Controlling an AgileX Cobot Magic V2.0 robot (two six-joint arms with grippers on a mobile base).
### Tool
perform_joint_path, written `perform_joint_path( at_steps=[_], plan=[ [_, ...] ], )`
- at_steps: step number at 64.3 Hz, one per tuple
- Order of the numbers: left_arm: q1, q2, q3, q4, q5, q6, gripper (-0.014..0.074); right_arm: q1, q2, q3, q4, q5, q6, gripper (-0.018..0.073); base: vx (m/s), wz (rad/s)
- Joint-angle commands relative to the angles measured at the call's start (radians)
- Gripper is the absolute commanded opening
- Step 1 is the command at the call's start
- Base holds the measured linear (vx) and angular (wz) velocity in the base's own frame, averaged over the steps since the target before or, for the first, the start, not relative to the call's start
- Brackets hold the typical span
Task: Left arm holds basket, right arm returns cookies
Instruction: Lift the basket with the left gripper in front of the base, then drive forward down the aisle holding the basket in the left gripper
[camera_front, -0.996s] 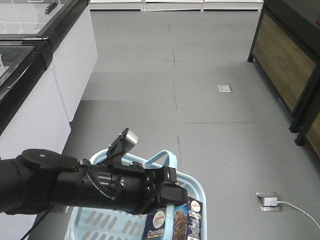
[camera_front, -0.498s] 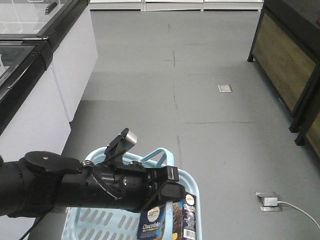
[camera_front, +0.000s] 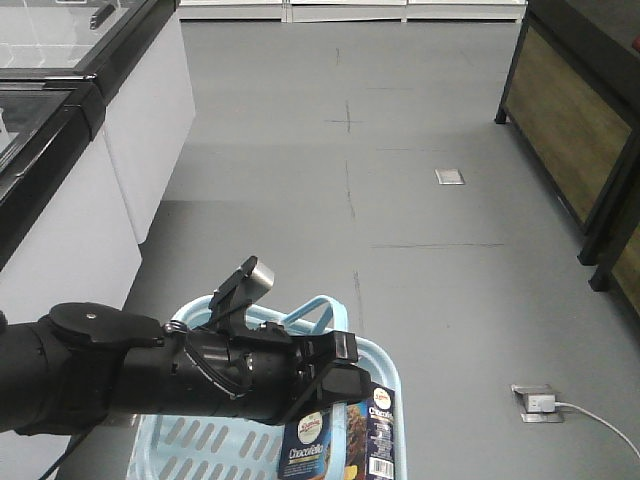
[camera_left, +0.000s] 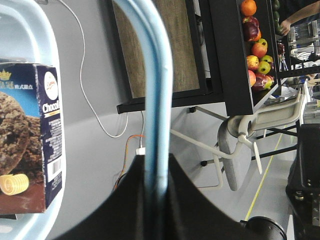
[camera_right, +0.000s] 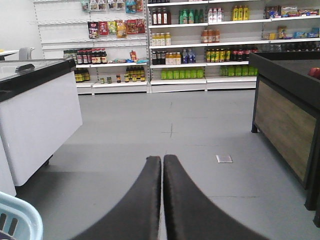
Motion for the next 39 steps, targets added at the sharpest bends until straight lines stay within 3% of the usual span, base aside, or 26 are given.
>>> perform_joint_path(
  at_steps=[1,39],
  plan=[
    [-0.005,-0.043,-0.031,-0.077,0.038,0.008,-0.0008,-0.005,-0.013,0.003,-0.001,-0.076,-0.001,-0.0008,0.00,0.00],
    [-0.005,-0.043,-0.031,-0.077,0.038,0.008,-0.0008,-0.005,-0.013,0.003,-0.001,-0.076,-0.001,-0.0008,0.04,-0.02]
  ],
)
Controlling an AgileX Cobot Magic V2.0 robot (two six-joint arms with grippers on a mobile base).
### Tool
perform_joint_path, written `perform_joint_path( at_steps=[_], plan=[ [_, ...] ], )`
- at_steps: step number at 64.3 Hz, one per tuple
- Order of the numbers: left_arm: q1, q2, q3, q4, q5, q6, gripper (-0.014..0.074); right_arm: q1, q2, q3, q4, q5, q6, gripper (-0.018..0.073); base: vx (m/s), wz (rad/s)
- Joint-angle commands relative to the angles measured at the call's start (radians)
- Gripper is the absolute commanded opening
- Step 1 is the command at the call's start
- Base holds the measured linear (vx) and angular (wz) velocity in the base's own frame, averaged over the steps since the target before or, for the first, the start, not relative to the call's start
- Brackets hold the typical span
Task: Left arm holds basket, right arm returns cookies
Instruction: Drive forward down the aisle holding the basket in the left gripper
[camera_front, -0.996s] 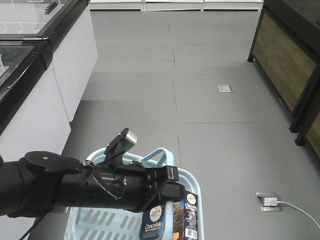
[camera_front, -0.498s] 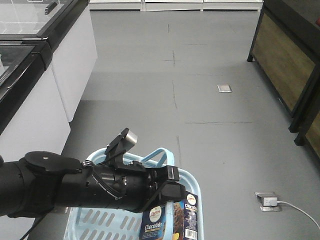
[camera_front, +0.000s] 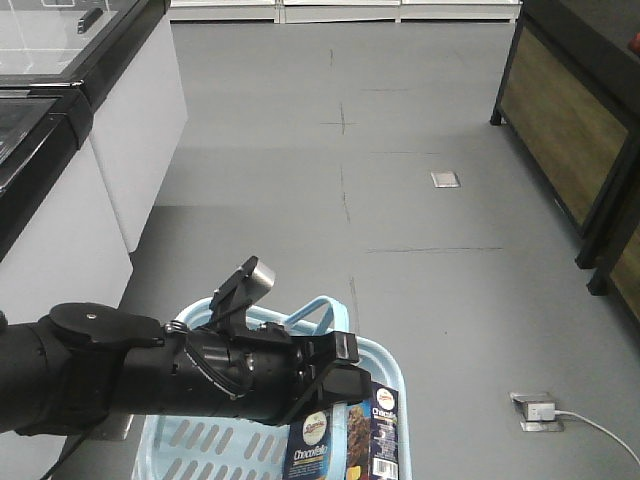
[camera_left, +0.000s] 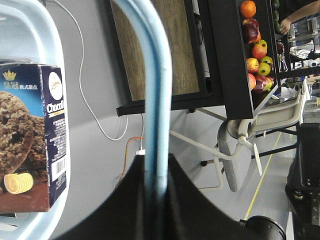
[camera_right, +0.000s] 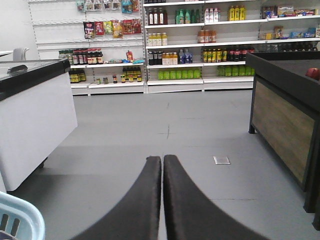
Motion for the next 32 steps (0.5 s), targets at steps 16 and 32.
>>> perform_joint_path(
  at_steps=[16,32],
  plan=[
    [-0.004,-0.043,-0.031,-0.076,0.038,0.008,-0.0008,-0.005,-0.013,0.003,-0.001,-0.076,-0.001,-0.0008,0.14,0.10],
    [-0.004,-0.043,-0.031,-0.076,0.038,0.008,-0.0008,-0.005,-0.013,0.003,-0.001,-0.076,-0.001,-0.0008,0.15,0.00]
  ],
)
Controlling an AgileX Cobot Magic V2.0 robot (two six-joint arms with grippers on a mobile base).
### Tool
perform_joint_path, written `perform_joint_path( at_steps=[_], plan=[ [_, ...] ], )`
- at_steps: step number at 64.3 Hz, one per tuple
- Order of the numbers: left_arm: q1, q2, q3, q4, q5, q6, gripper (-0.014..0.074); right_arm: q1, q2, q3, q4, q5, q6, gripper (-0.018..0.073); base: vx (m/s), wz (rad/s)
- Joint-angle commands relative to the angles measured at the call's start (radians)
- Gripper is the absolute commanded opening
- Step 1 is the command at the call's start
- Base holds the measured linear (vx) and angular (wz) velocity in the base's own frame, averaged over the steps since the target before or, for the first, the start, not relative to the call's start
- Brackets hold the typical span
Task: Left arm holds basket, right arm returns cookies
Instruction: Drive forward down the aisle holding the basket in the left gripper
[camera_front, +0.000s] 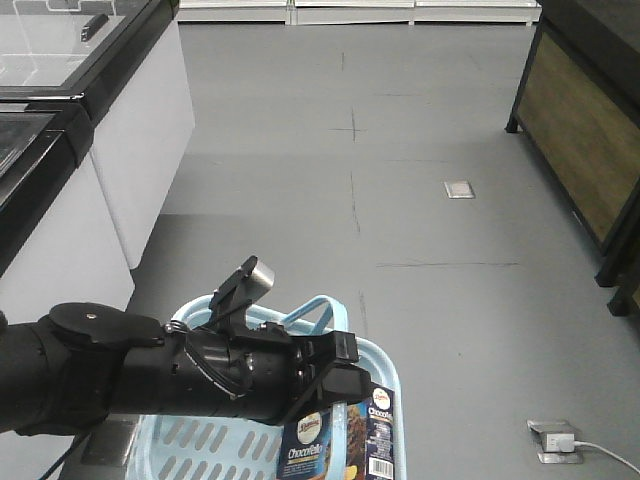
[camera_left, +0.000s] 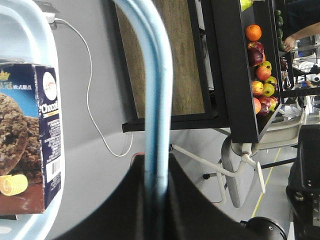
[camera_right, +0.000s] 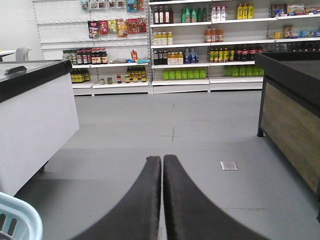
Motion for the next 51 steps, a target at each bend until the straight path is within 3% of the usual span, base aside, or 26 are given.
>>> perform_joint_path(
  at_steps=[1,51],
  plan=[
    [-0.004,-0.043,-0.031,-0.076,0.039,0.008,-0.0008,-0.005,-0.013,0.003,-0.001,-0.076,-0.001,-0.0008,0.17,-0.09],
    [-0.004,-0.043,-0.031,-0.076,0.039,0.008,-0.0008,-0.005,-0.013,0.003,-0.001,-0.076,-0.001,-0.0008,0.20,-0.03]
  ],
)
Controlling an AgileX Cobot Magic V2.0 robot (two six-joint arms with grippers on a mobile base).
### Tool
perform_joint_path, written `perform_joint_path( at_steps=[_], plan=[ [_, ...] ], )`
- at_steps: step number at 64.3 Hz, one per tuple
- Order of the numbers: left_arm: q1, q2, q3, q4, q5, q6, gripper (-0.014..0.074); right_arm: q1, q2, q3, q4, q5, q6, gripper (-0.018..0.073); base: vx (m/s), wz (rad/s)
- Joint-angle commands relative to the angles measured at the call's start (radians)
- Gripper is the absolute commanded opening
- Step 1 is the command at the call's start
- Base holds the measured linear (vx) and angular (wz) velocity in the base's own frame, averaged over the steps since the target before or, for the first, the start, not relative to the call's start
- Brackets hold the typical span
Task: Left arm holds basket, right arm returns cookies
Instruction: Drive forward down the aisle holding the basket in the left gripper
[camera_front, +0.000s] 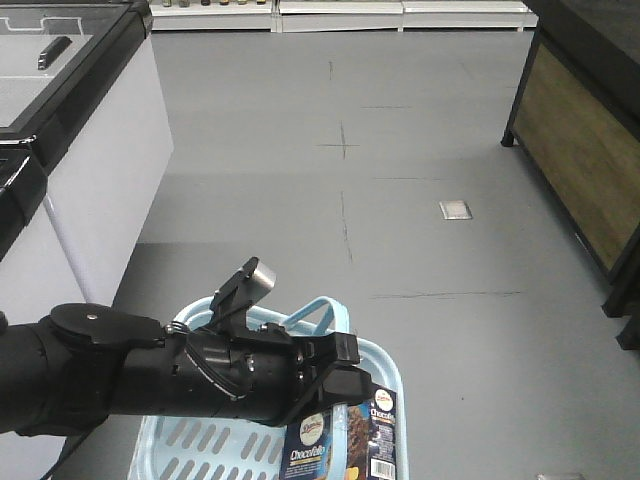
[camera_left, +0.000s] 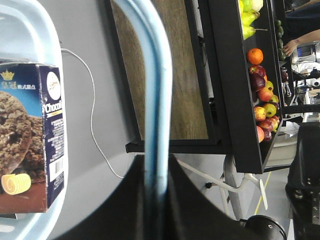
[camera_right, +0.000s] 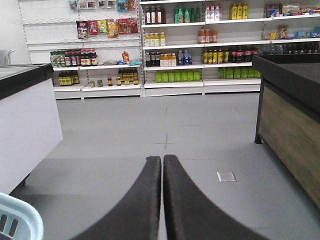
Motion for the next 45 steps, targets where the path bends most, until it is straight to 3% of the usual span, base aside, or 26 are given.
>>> perform_joint_path(
  at_steps=[1,45],
  plan=[
    [-0.001,-0.043,-0.031,-0.076,0.038,0.008,-0.0008,-0.005,-0.013,0.003,-0.001,-0.076,-0.001,-0.0008,0.23,-0.06],
    [-0.001,-0.043,-0.031,-0.077,0.038,0.008,-0.0008,-0.005,-0.013,0.003,-0.001,-0.076,-0.001,-0.0008,0.24,-0.01]
  ],
)
